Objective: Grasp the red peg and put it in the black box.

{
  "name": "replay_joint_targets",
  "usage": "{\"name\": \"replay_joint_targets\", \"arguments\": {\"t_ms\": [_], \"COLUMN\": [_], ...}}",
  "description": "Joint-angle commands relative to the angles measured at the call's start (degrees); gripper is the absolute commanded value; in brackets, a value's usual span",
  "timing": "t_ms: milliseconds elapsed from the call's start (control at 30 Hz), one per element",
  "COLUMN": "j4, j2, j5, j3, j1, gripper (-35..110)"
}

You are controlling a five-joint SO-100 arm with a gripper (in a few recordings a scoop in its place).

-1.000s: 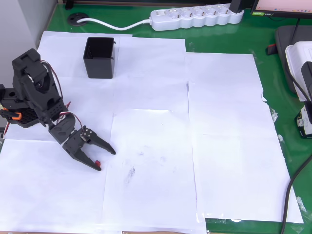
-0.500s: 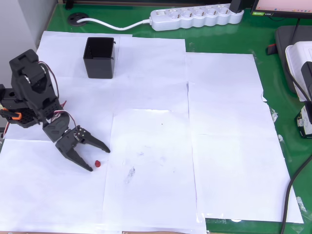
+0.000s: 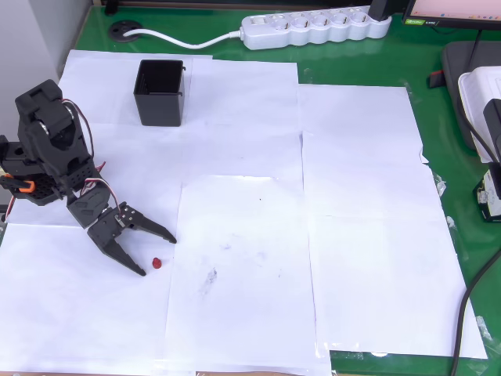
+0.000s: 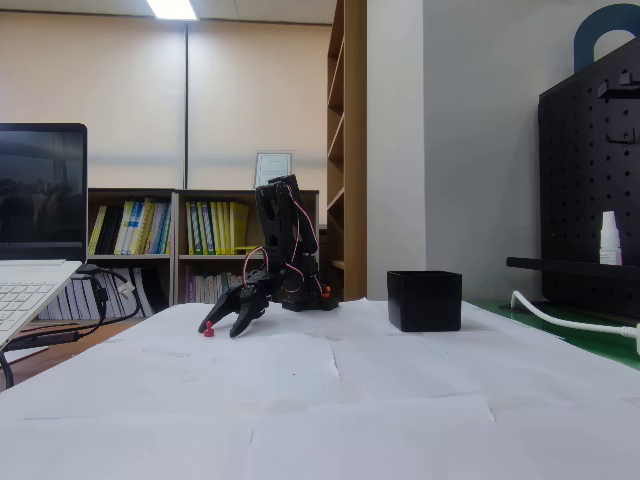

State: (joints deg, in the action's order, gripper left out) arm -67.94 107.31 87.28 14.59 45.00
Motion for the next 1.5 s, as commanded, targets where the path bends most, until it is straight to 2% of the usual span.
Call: {"name": "replay_joint_targets", "arguments": {"t_ms": [0,400,667,767,1267,1467], "j4": [0.53,6.06,6.24,6.06,3.96,3.6], "j2": [-0.7,-0.79,-0.53,-0.53,-0.53,-0.53], "j5": [0.53,1.32,3.69,3.52,7.21,7.47], "j3": [-0.35,5.1,4.83,4.75,1.32,0.97], "j1": [-0.09,-1.14,-1.23,-1.23,-0.18,-0.09], "gripper": [31,31,24,17,23,17]}}
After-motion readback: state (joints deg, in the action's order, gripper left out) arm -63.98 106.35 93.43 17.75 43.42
